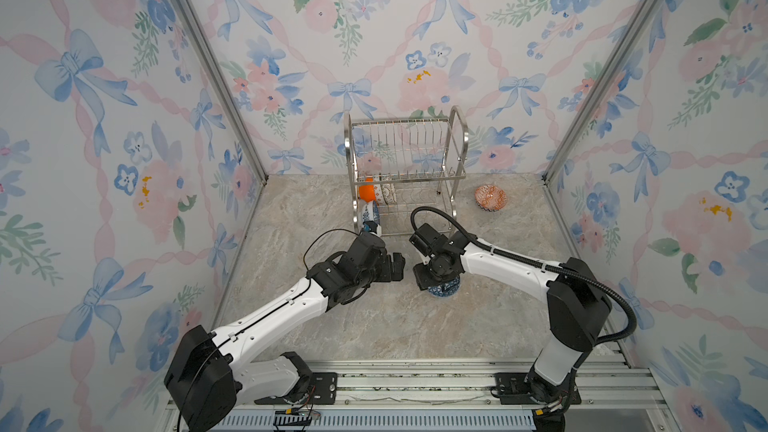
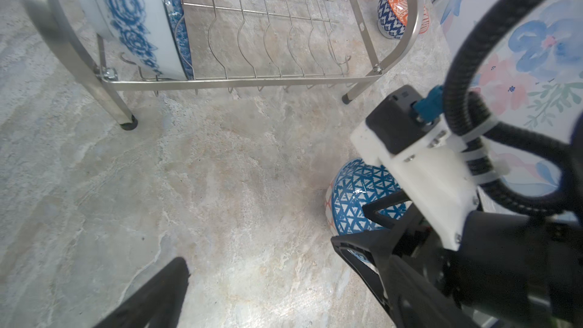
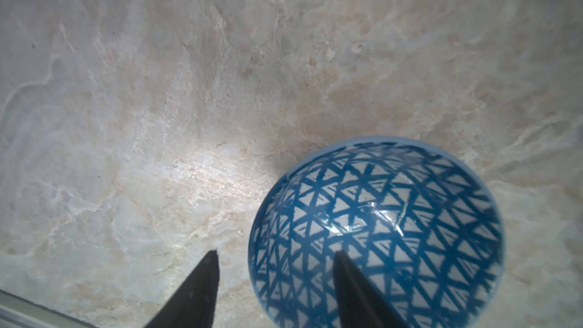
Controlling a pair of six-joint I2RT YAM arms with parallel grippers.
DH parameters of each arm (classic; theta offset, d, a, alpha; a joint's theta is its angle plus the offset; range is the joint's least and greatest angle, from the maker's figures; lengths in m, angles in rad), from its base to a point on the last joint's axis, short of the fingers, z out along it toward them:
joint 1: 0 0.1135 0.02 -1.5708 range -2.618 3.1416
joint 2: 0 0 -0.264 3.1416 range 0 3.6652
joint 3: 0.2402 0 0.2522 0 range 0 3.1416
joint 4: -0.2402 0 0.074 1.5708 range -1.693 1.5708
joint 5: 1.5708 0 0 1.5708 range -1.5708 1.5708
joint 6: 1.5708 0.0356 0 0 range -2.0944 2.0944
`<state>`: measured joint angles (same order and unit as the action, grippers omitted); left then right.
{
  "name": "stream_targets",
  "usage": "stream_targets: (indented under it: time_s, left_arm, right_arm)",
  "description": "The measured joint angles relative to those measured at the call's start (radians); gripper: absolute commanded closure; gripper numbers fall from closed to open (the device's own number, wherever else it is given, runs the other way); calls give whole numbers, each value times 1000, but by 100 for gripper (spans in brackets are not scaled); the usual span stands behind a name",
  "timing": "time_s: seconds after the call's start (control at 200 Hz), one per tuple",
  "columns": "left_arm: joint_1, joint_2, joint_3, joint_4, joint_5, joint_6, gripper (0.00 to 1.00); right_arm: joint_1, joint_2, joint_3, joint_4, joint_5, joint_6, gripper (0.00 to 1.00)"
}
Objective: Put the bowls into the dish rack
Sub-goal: 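Lift the blue-triangle bowl to the rack with the right while the left draws back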
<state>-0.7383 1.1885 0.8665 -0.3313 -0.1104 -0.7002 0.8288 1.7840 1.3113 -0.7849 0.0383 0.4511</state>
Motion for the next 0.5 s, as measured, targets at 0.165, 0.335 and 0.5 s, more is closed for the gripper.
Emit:
stream_targets:
  time_s: [0.165,0.335,0.5]
  left_arm:
    - [14,-25,-8,0,5,0,2]
    - [35,-56,-18,0,15,0,2]
    - [56,-58,-20,0,26,0,2]
  right_arm:
    - [24,42,29,-24,5,3,64]
    - [29,53,41,-42,27,-1,73]
    - [29,78,53,-56,38,-11,83]
